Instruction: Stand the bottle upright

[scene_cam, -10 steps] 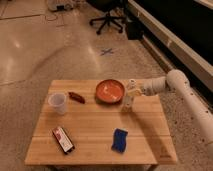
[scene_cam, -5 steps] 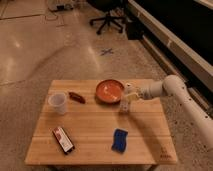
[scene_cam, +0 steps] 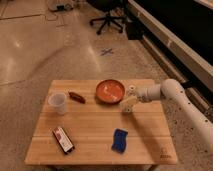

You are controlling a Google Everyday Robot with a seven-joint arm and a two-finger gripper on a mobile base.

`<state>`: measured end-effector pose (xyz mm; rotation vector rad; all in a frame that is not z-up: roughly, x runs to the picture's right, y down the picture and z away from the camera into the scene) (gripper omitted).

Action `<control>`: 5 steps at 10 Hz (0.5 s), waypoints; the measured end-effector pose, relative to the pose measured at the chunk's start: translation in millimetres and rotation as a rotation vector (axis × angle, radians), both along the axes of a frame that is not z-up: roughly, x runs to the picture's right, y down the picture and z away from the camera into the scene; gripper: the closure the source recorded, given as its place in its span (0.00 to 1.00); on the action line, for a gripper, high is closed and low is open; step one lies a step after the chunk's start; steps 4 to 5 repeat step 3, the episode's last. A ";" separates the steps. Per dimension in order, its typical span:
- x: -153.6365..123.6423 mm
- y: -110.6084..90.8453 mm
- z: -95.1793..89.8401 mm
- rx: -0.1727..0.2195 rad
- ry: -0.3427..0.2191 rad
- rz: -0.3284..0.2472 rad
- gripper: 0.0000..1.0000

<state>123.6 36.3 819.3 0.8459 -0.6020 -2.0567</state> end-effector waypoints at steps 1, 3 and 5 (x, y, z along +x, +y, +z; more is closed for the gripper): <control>-1.0 -0.1 0.1 0.000 -0.001 -0.001 0.20; -0.4 0.5 0.5 -0.001 -0.001 0.001 0.20; -0.4 0.5 0.5 -0.001 -0.001 0.001 0.20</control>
